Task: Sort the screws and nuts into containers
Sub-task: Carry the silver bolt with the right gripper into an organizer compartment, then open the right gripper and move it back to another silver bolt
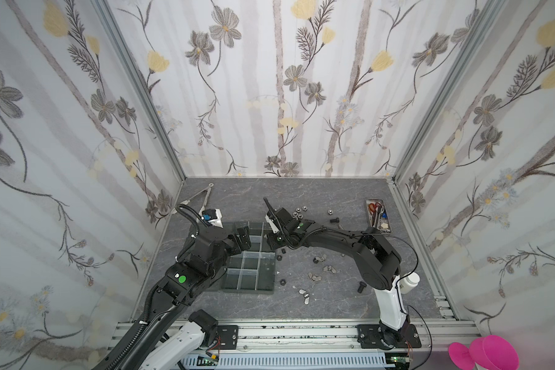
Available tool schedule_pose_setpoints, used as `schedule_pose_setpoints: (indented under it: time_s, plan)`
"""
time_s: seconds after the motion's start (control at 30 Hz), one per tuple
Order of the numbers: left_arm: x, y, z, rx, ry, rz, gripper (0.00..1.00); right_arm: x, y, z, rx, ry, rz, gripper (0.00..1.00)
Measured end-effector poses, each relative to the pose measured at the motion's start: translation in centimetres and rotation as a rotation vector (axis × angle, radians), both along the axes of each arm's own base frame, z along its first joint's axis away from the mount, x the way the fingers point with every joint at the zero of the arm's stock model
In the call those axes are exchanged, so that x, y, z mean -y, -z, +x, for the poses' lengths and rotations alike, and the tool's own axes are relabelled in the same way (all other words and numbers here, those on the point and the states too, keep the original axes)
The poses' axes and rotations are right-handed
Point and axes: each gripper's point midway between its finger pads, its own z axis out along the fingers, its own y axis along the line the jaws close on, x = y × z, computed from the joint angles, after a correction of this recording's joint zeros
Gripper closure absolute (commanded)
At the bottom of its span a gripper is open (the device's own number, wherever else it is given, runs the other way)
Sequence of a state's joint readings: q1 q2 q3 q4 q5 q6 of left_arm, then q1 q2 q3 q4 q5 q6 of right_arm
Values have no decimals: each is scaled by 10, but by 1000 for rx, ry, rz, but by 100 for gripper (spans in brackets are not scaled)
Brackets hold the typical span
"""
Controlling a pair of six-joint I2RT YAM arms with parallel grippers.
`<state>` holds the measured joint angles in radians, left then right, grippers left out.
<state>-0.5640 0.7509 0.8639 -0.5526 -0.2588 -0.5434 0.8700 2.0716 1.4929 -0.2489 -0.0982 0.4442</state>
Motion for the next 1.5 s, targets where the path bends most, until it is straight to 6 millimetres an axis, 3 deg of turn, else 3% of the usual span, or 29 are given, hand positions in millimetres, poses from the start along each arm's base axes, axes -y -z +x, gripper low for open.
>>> schedule_pose_setpoints:
  time_s: [0.2, 0.4, 0.53, 0.73, 0.8, 0.93, 1.03, 1.27, 1.4, 1.5]
  plan:
    - [4, -7, 7, -7, 21, 44, 1, 2, -14, 0, 27, -4, 20, 58]
    - [19, -9, 17, -46, 68, 96, 5, 16, -62, 8, 117, 14, 71, 55]
    - [37, -8, 22, -70, 125, 120, 10, 51, -85, 16, 153, 67, 93, 55]
    - [73, 11, 22, -129, 238, 177, 14, 130, -99, 11, 187, 176, 80, 55]
    - [84, 21, 21, -155, 268, 196, 14, 157, -96, 9, 188, 219, 77, 55]
    - [100, 40, 22, -198, 303, 228, 10, 217, -72, 15, 154, 351, 23, 56]
    - [112, 47, 25, -210, 324, 238, 4, 248, -59, 18, 132, 423, 1, 54]
    - [142, 66, 34, -227, 370, 231, 0, 297, -29, 25, 88, 554, -31, 54]
    - [154, 74, 39, -224, 386, 207, 0, 315, -13, 35, 63, 606, -48, 54]
    - [161, 90, 39, -251, 398, 198, 0, 324, -5, 45, 50, 635, -67, 53]
